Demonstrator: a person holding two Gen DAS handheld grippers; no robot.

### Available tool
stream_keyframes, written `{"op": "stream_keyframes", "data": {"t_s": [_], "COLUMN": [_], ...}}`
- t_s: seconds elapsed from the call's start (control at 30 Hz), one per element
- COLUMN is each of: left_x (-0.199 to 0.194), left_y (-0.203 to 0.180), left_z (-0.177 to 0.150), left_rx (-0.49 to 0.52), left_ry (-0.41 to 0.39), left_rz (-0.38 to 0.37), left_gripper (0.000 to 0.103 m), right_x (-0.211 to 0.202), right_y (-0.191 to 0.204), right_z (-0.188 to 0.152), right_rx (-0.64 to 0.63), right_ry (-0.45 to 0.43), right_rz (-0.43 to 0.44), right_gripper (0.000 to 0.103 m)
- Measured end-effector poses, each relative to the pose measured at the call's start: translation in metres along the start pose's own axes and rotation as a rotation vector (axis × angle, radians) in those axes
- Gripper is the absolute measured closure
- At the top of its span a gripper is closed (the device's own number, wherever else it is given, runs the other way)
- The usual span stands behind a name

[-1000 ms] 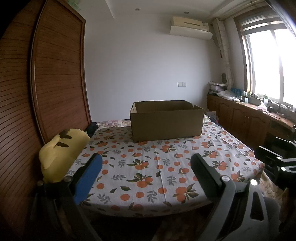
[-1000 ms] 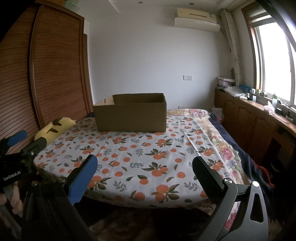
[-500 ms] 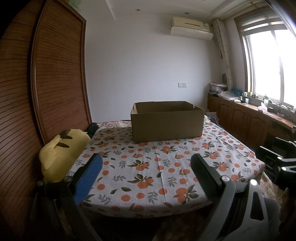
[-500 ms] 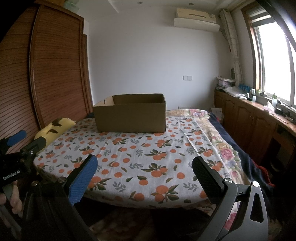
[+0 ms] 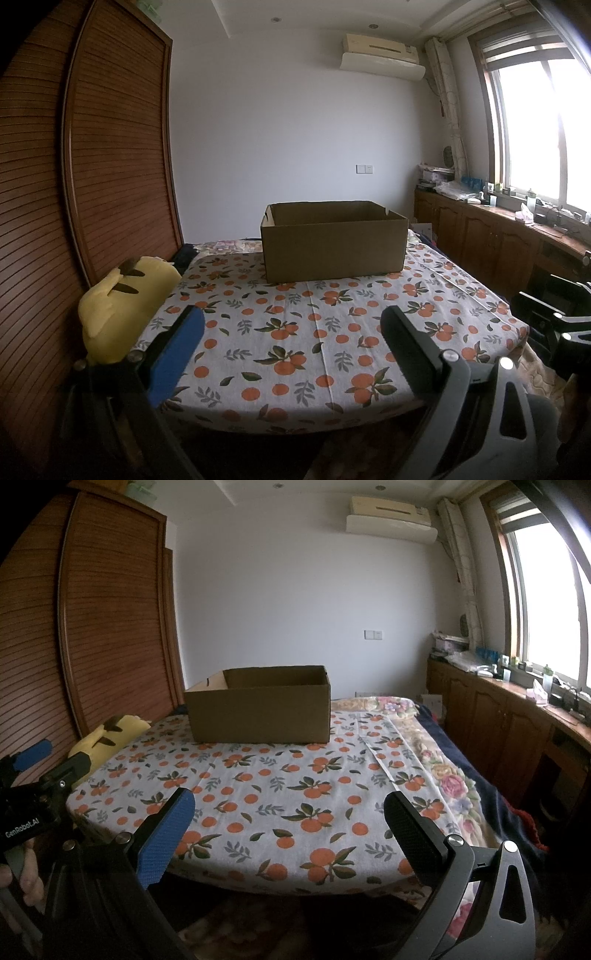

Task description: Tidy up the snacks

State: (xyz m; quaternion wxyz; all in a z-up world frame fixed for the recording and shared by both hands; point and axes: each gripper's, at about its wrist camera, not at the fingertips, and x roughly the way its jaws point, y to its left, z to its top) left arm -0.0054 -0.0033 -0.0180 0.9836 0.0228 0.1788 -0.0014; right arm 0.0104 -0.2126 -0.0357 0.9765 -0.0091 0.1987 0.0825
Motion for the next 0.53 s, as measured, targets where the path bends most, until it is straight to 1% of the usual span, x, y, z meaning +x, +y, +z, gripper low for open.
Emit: {"op": "stream_keyframes", "data": {"t_s": [0.53], "left_x": [-0.0002], "left_y": [0.0014], "left_z": [0.0007], "left_rx": [-0.003], "left_ry": [0.002], "left_rz": [-0.001], "left_gripper": [0.006], "right_x": [0.0001], "right_y": [-0.0004], "right_z": [0.0000], "right_rx": [0.001], "right_ry": [0.000], "right_rz": [-0.001], "right_gripper": [0.000]}}
